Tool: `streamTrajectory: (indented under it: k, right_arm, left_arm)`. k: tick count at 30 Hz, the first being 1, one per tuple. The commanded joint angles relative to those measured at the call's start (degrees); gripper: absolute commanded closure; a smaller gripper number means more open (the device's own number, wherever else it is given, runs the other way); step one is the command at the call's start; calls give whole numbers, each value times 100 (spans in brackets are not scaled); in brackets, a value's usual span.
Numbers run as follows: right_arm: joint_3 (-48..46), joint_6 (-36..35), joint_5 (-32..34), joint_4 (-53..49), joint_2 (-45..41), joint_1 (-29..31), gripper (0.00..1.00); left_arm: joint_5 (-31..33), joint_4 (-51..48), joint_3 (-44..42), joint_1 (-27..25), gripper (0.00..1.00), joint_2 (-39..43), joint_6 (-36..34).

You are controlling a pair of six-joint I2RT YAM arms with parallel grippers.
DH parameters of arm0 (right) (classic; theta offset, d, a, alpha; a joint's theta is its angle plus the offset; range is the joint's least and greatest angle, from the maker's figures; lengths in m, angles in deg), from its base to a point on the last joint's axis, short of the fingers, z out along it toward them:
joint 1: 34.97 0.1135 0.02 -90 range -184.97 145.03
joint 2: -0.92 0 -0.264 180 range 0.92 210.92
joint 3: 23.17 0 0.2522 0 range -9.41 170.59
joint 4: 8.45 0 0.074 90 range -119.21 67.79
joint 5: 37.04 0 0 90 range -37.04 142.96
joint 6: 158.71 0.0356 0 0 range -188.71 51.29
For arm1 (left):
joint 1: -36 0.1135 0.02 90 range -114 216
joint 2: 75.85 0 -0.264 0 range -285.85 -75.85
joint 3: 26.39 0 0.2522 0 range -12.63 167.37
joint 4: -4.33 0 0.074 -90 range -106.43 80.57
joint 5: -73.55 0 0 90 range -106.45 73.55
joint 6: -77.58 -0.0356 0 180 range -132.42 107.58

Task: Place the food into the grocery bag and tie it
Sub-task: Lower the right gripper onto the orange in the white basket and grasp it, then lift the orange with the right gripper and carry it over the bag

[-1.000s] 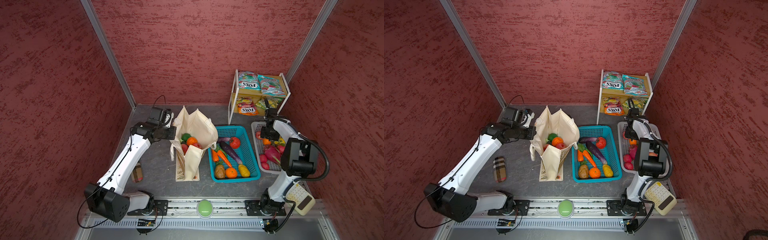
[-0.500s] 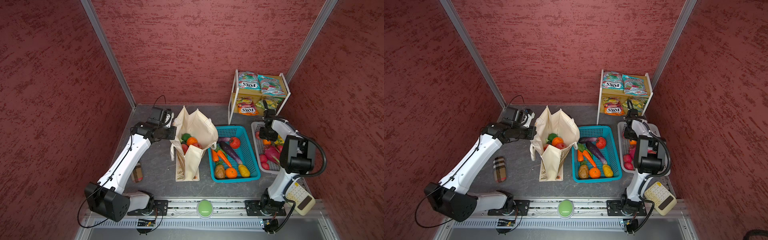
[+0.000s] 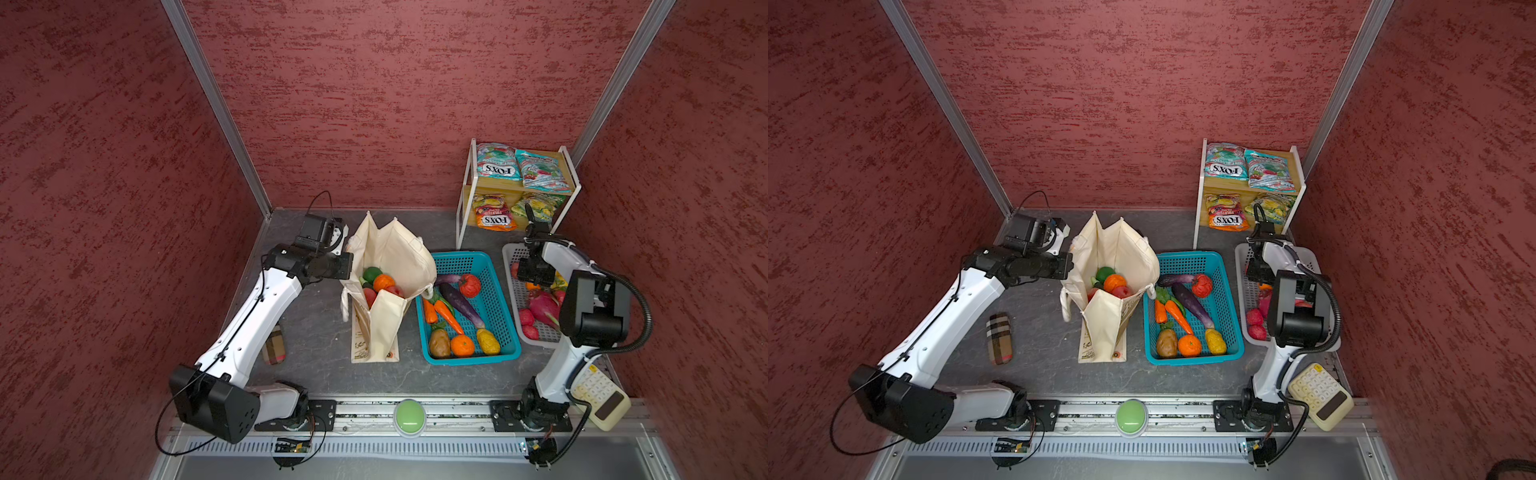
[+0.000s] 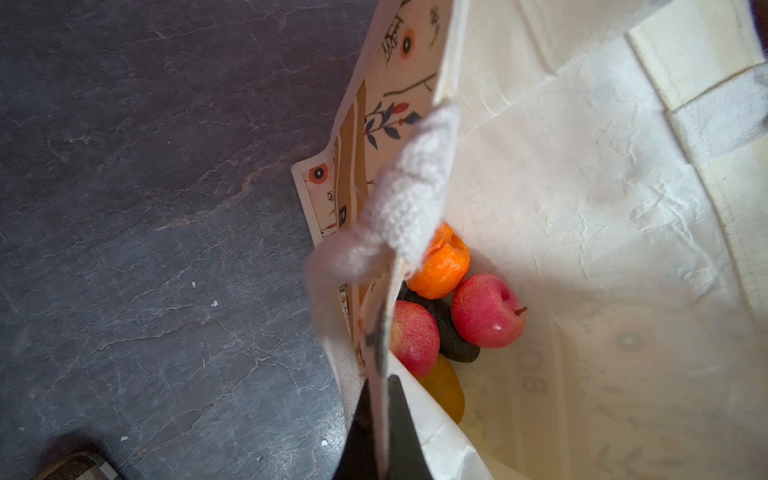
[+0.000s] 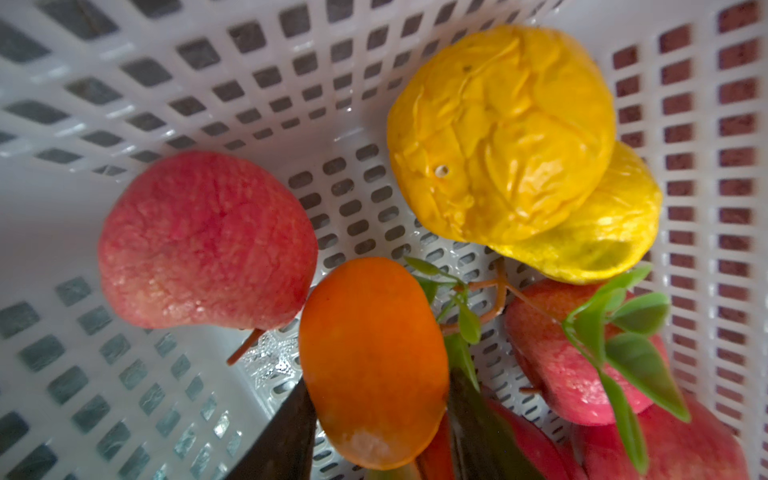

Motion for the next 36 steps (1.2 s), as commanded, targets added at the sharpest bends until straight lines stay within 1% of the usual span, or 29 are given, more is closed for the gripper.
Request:
streamTrajectory:
  k: [1, 3, 8, 13, 17, 21, 24, 28, 31, 36]
  right_arm:
    - [2, -4, -57, 38, -24, 19, 56]
    - [62, 17, -19, -15, -96, 23, 59]
    - [334, 122, 87, -234, -373, 20, 60]
    - [843, 313, 137, -514, -964, 32, 63]
    - [1269, 563, -89, -689, -1431, 83, 63]
    - [1607, 849, -514, -833, -1873, 318, 62]
    - [1723, 981, -822, -803, -2158, 674, 61]
    - [1909, 1156, -936, -803, -2354, 1444, 60]
    - [2165, 1380, -958, -884, -2350, 2148, 60]
    - [2610, 1629, -969, -820, -2132, 3555, 60]
  left_arm:
    - [-101, -57, -106, -39, 100, -3, -44]
    - [-101, -61, -108, -39, 100, 6, -39]
    - [-111, -52, -117, -39, 100, -3, -37]
    - [-129, -43, -99, -39, 100, -47, -42]
    - [-159, -8, -108, -39, 100, -81, -30]
    - [-175, -26, -74, -39, 100, -95, -22]
    - [-172, -36, -51, -43, 100, -108, -27]
    - [-152, -57, -46, -44, 100, -98, -27]
    - [-153, -59, -31, -45, 100, -85, -5]
    - [-129, -95, -22, -48, 100, -49, 4]
